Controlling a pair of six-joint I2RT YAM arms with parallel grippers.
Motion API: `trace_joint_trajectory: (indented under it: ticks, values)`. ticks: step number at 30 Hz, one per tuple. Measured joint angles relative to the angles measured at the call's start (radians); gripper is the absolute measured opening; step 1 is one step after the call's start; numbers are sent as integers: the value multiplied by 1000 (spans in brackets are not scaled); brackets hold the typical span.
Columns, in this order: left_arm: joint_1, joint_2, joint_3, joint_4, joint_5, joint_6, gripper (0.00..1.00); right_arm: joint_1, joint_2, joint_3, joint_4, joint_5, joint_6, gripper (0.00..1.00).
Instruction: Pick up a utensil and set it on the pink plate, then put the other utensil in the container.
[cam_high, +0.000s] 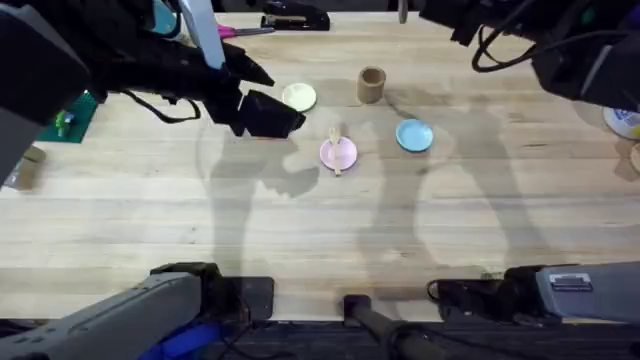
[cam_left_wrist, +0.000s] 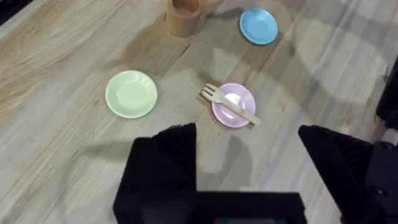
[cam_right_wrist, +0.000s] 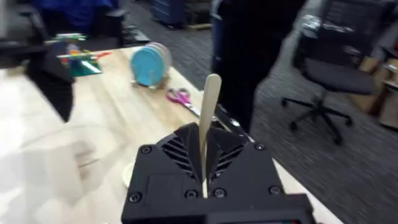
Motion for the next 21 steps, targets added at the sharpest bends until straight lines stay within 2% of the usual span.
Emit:
trace_joint_trajectory:
  ticks: [9, 10, 21]
  values:
    - [0, 0, 0, 0, 0, 0, 995, 0, 95, 0, 100, -102, 2, 35]
    - [0, 0, 0, 0, 0, 0, 994, 0, 142, 0, 170, -140, 4, 35]
    - [0, 0, 0, 0, 0, 0, 995, 2, 260, 0, 259, -164, -2, 35]
